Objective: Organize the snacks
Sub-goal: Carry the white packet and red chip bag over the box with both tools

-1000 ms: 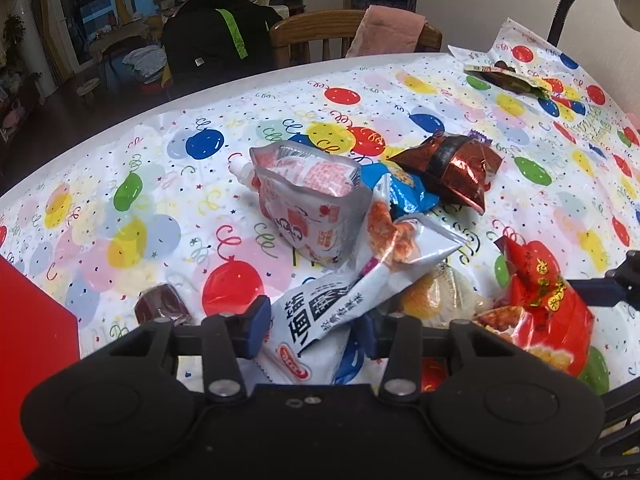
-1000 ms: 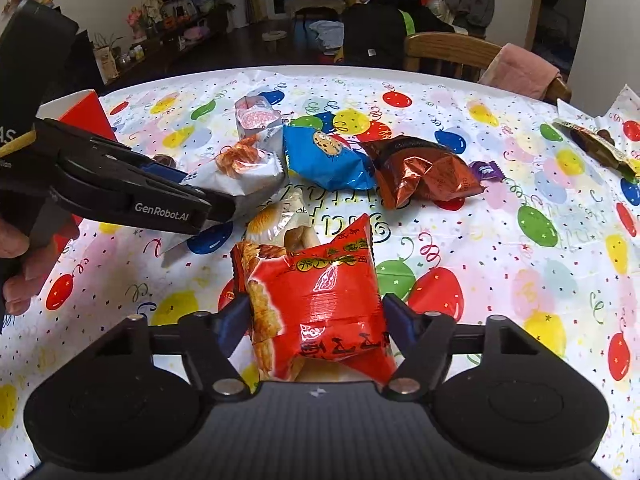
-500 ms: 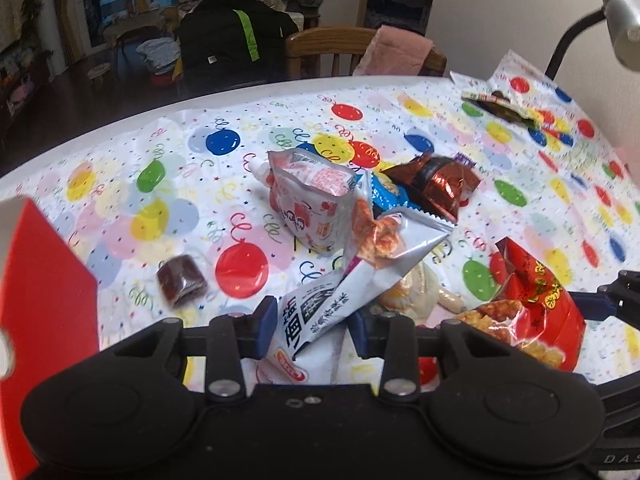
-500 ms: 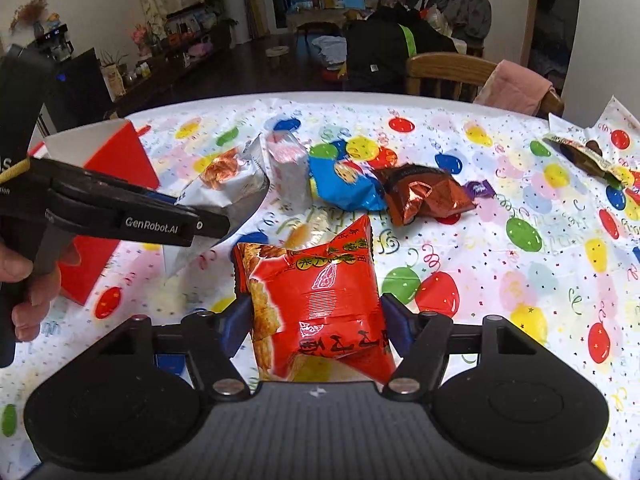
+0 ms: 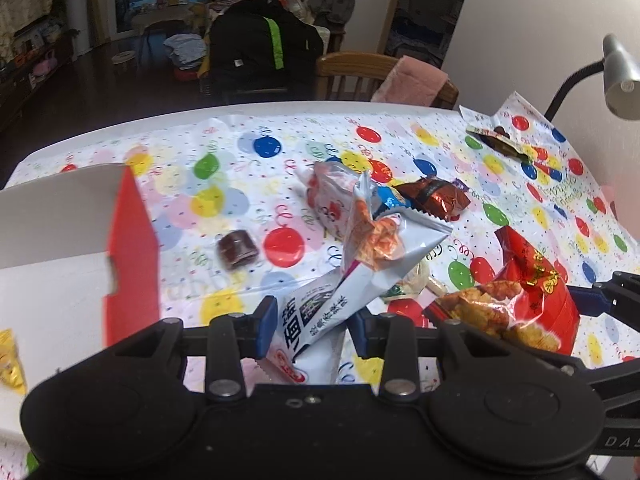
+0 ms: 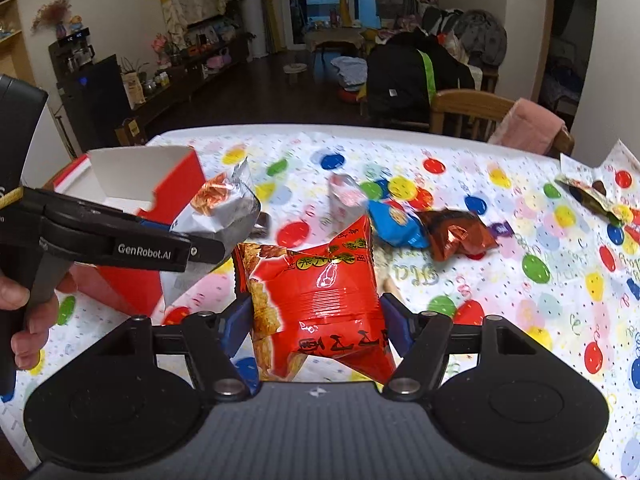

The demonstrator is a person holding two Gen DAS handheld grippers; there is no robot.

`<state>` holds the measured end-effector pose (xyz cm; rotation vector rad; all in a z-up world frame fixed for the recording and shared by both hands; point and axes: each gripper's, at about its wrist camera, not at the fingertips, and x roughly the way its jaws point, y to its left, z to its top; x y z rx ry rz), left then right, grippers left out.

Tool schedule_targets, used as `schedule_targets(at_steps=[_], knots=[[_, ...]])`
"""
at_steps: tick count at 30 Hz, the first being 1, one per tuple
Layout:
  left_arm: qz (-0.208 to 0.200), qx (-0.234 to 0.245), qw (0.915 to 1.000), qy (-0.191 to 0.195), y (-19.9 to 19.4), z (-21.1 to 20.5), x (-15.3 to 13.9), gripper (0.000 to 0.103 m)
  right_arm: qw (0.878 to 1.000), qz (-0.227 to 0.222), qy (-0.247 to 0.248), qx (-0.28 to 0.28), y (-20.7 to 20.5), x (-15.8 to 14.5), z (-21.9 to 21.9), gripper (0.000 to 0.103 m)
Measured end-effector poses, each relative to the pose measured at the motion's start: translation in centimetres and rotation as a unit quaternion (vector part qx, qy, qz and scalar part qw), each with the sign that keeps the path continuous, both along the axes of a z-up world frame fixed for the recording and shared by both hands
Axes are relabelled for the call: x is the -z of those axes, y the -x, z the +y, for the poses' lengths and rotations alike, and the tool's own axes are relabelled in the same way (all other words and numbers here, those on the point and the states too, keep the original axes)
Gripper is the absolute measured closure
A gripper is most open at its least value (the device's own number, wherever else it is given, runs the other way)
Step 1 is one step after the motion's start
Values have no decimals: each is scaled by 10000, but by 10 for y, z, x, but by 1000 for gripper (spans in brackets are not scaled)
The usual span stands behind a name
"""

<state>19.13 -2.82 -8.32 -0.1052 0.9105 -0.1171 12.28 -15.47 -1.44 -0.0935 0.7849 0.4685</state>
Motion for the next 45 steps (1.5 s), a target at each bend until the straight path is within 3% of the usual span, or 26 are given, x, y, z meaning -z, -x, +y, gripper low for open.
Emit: schedule_targets(at_steps=[14,24,42,45], knots=[[-173,-358,9992,4,47,59,-44,68,9985,-221,-167,-463,25,-40,74,35],[-268,-678,9973,-14,66,111,-60,68,9961,-357,-165,-785,29,-52,134,35],[-319,-1297,9903,-387,65,208,-64,68,9925,-313,-13,-1183,-1,-38,235,35],[-277,-1361,9892,-459,59,223,-61,75,9923,-276,57,-1207,-8,-31,250,35]])
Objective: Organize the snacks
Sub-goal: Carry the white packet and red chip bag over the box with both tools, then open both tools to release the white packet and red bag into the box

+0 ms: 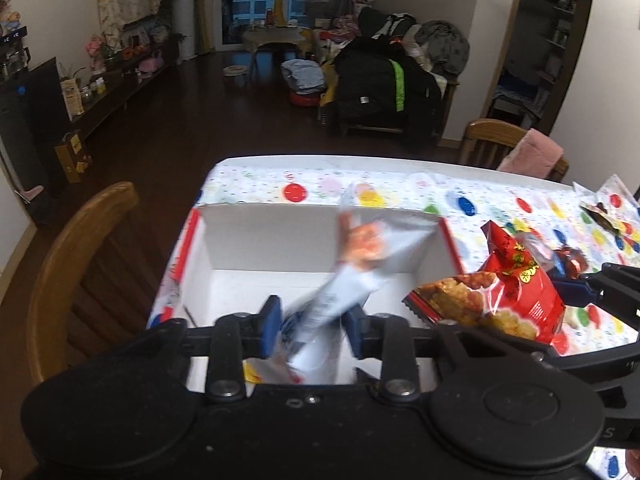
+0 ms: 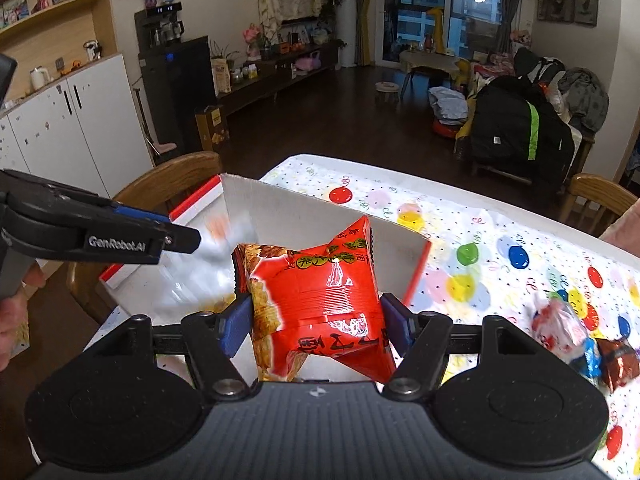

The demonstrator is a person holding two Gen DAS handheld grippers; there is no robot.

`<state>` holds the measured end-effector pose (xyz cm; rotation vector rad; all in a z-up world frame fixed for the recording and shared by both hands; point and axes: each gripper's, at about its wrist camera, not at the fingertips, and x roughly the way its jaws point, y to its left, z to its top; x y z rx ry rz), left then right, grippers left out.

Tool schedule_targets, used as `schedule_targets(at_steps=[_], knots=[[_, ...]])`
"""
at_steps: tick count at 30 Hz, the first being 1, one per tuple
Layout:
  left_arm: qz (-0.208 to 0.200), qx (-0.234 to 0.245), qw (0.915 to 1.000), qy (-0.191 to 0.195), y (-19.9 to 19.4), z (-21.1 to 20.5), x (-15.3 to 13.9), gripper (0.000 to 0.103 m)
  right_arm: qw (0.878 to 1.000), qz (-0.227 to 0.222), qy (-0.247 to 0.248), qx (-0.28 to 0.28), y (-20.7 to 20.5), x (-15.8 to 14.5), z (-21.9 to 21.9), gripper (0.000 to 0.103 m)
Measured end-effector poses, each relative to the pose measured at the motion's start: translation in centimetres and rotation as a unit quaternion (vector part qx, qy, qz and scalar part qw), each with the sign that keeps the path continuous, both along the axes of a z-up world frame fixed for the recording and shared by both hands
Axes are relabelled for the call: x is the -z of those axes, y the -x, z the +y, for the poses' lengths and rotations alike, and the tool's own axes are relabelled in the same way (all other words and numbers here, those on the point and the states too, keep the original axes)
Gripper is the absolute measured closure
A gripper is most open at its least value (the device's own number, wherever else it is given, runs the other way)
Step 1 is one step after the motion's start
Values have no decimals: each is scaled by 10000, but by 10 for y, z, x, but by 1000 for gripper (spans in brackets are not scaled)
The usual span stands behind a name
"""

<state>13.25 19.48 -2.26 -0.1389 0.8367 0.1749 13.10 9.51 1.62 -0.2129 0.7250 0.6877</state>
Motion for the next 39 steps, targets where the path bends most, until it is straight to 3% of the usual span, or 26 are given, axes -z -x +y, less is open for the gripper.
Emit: schedule_targets(at_steps=[13,20,34,39], knots=[[447,-90,9990,-17,-22,37,34,77,9975,487,467,-188,-29,54,47,34],[678,-92,9976,55,-24,40,55,77,9955,585,665,-344,-30,67,59,33],[773,-141,9969,70,-23,36,65,67,9958,386,739,-387,-23,59,56,26],[680,-188,9975,54,-16,35,58,55,9967,226,677,-392,-15,44,51,26]])
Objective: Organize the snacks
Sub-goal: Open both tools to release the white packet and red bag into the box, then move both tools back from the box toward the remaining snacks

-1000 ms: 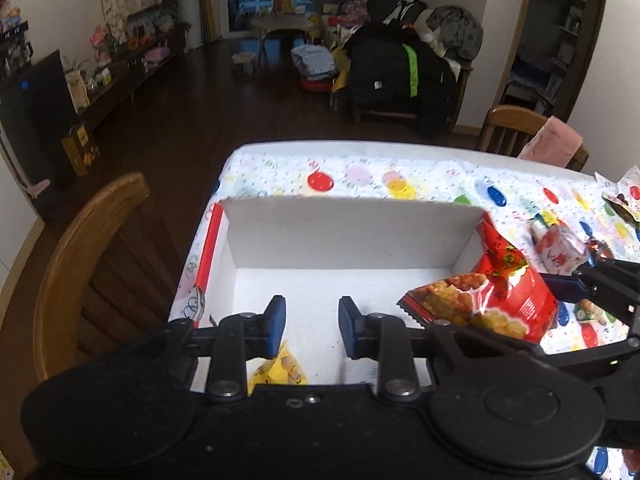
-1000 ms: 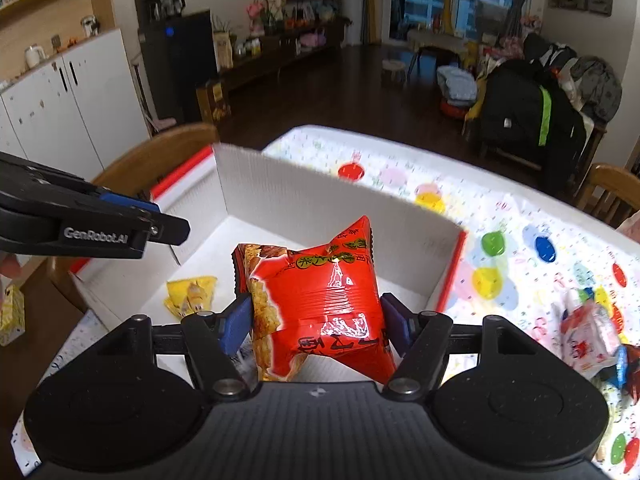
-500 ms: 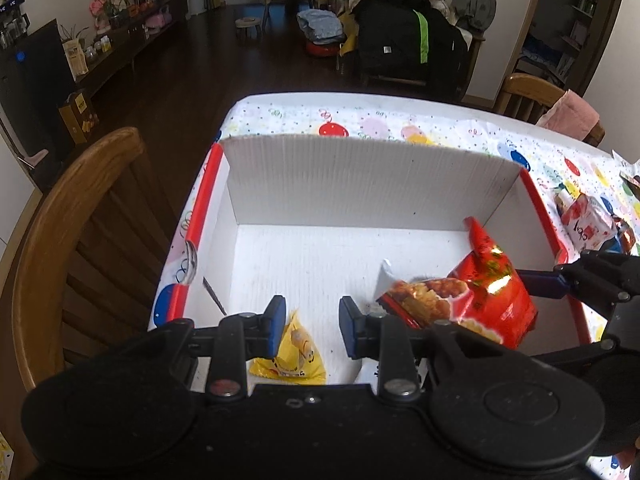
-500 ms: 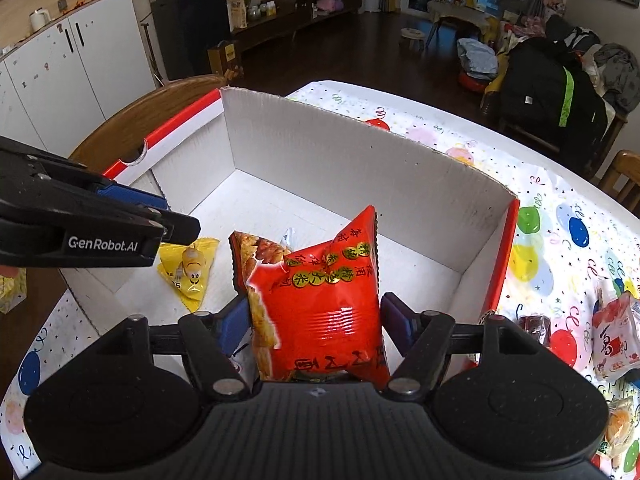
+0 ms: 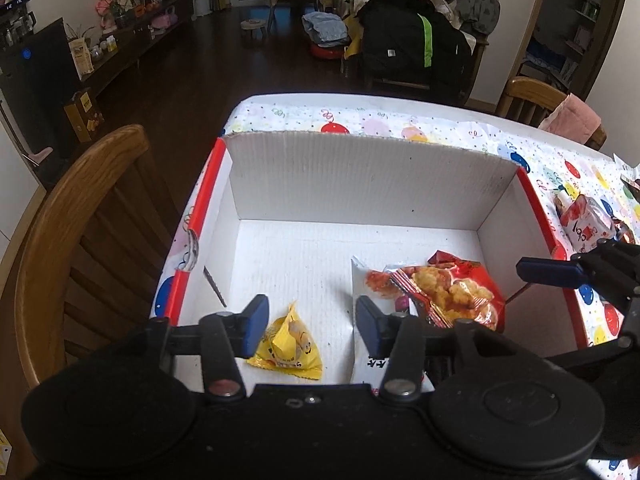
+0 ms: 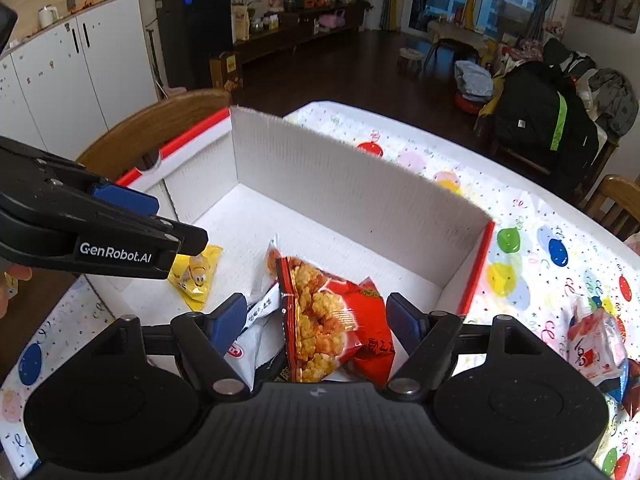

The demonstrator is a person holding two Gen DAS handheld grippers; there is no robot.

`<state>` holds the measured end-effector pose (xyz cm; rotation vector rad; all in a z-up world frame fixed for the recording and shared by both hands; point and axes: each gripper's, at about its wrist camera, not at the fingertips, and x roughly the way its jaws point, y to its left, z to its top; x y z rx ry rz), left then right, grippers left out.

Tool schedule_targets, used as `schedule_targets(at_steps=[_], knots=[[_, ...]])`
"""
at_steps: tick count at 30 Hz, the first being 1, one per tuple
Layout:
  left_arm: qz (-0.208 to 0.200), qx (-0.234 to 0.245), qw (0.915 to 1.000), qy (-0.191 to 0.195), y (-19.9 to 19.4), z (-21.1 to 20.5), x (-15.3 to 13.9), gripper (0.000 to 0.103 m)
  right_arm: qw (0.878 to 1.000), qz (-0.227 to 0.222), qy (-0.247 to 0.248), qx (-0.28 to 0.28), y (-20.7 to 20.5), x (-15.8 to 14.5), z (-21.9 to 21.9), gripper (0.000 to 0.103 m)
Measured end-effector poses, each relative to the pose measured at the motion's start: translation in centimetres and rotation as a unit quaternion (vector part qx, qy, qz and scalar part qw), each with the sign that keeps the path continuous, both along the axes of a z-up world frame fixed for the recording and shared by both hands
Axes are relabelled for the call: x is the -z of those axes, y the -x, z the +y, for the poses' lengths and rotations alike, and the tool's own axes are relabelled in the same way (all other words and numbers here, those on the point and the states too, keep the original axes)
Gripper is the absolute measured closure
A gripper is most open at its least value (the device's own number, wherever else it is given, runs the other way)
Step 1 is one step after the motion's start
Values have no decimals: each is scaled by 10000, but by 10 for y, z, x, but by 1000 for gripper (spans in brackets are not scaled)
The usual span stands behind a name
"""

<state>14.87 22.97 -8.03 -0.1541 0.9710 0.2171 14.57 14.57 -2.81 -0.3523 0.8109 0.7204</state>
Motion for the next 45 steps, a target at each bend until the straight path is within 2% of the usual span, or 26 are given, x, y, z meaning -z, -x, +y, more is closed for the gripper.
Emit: schedule_targets(at_steps=[9,24,26,34,38,43,45], knots=[[-270,58,9996,-16,15,-8,-24,50,9994,-170,-283,63,17,-30,-21,26],[-766,482,9959,-96,38,-44,-61,45,9951,-347,-846,362,41,-71,-71,26],[-811,538,9952,-83,39,-49,-64,44,9944,-355,-915,401,43,-75,-80,21],[-968,778,9922,-93,42,-76,-74,39,9908,-395,-1143,601,51,-83,-117,20],[-1023,875,9909,-68,41,-91,-77,31,9890,-399,-1226,719,53,-85,-138,18],[-1048,1031,9891,-28,40,-114,-80,30,9855,-361,-1369,938,52,-86,-167,18],[-1055,1081,9885,-21,39,-123,-81,26,9837,-348,-1436,1029,51,-85,-181,18]])
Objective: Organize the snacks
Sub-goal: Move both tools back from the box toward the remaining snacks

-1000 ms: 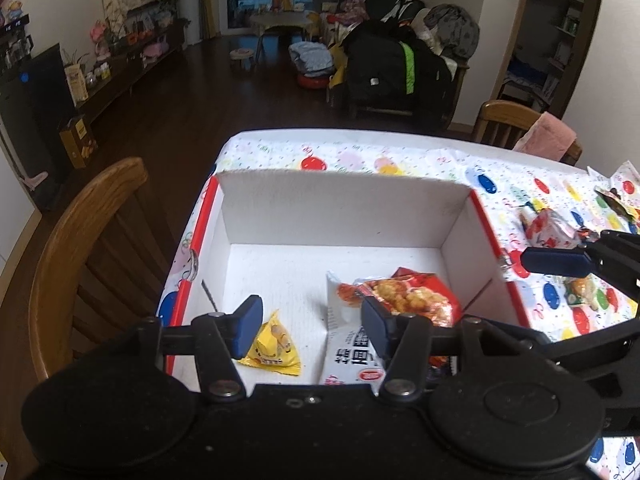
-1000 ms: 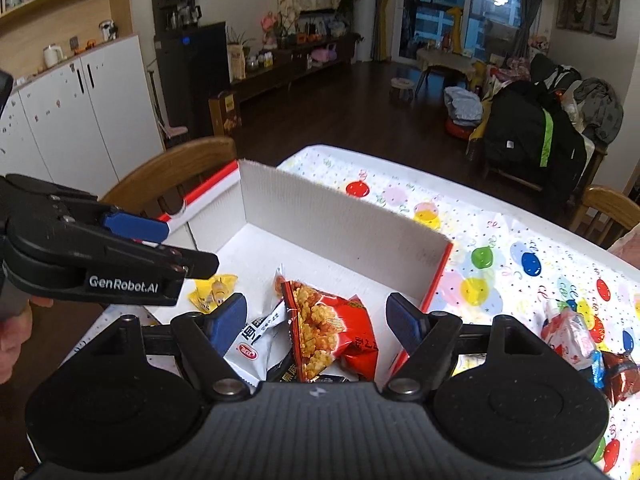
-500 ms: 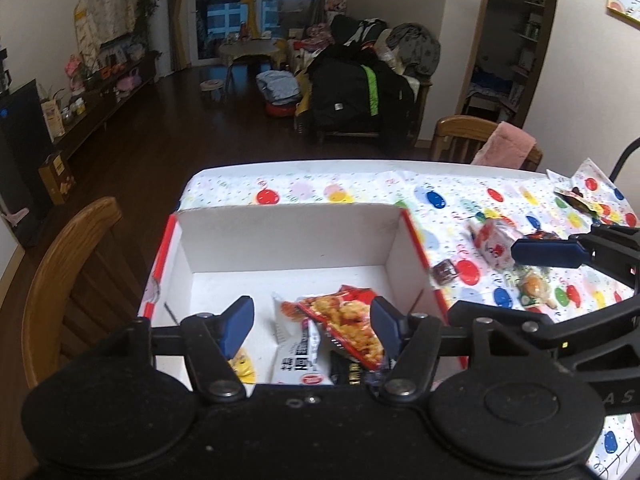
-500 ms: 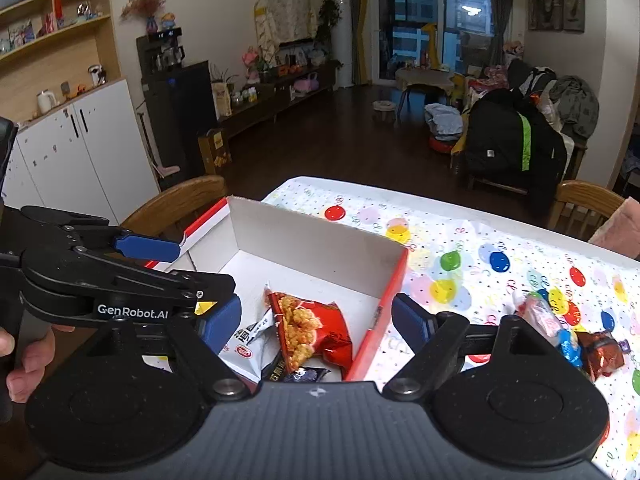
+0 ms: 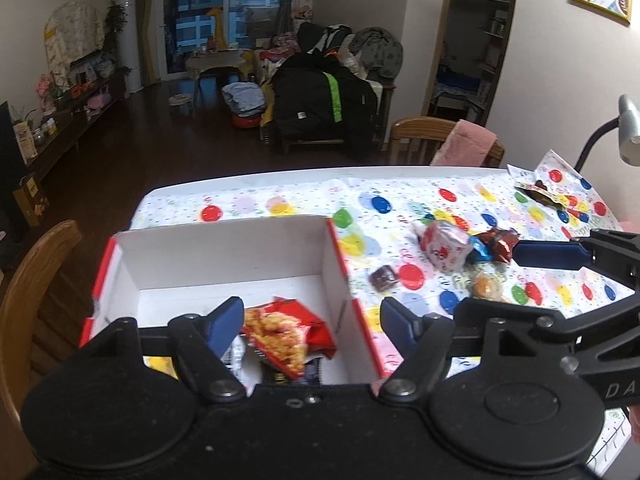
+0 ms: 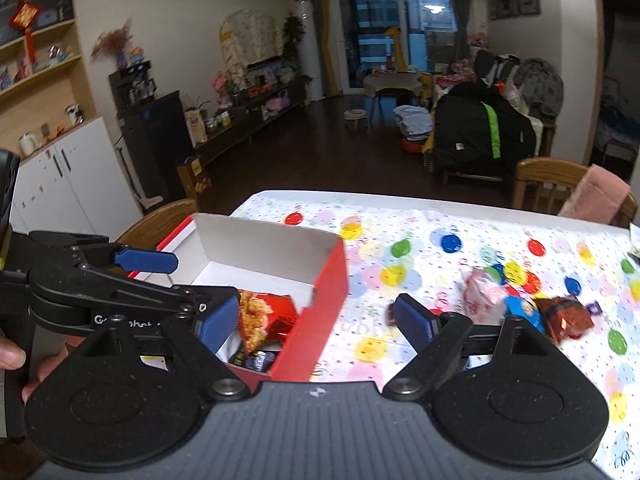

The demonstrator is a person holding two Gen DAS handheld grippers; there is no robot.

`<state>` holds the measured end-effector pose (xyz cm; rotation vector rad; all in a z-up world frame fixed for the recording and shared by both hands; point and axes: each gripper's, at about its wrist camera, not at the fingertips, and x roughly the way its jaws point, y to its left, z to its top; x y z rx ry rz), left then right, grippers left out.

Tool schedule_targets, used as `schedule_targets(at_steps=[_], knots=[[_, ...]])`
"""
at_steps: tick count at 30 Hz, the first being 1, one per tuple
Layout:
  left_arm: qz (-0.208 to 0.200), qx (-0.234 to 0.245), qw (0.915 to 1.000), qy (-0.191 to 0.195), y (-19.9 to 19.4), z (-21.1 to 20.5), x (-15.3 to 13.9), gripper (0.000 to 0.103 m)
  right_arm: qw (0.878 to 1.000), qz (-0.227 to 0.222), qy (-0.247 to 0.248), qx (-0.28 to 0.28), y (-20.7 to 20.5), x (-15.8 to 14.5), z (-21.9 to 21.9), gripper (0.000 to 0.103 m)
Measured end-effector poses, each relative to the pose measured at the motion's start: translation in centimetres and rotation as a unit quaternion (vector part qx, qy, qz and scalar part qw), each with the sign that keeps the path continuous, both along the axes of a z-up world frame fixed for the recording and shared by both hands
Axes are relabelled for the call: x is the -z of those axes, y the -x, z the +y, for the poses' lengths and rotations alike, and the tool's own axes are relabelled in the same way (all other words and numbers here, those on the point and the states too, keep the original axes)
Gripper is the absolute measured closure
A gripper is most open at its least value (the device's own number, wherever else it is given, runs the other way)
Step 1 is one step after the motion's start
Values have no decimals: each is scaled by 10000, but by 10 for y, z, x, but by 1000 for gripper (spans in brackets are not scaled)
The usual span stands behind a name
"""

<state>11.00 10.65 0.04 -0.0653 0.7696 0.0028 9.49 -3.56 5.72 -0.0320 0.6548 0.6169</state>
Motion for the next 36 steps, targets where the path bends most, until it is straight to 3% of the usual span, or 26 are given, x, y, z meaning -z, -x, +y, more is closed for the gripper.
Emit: schedule_targets(at_steps=[13,15,16,26,30,36], knots=[[-55,441,9990,16,-17,-76,3,16,9972,-71,-216,709,-9,16,-107,18],[-54,496,9987,37,-21,-88,5,15,9962,-43,-233,833,-12,22,-122,11],[-54,521,9986,39,-23,-95,7,14,9957,-46,-231,899,-13,24,-129,0],[-79,493,9986,181,-50,-147,24,0,9925,-422,62,1144,-26,48,-185,0],[-60,404,9988,253,-65,-164,35,0,9924,-335,210,1164,-36,63,-203,0],[47,252,9991,339,-88,-188,57,0,9922,296,199,1196,-60,93,-229,0]])
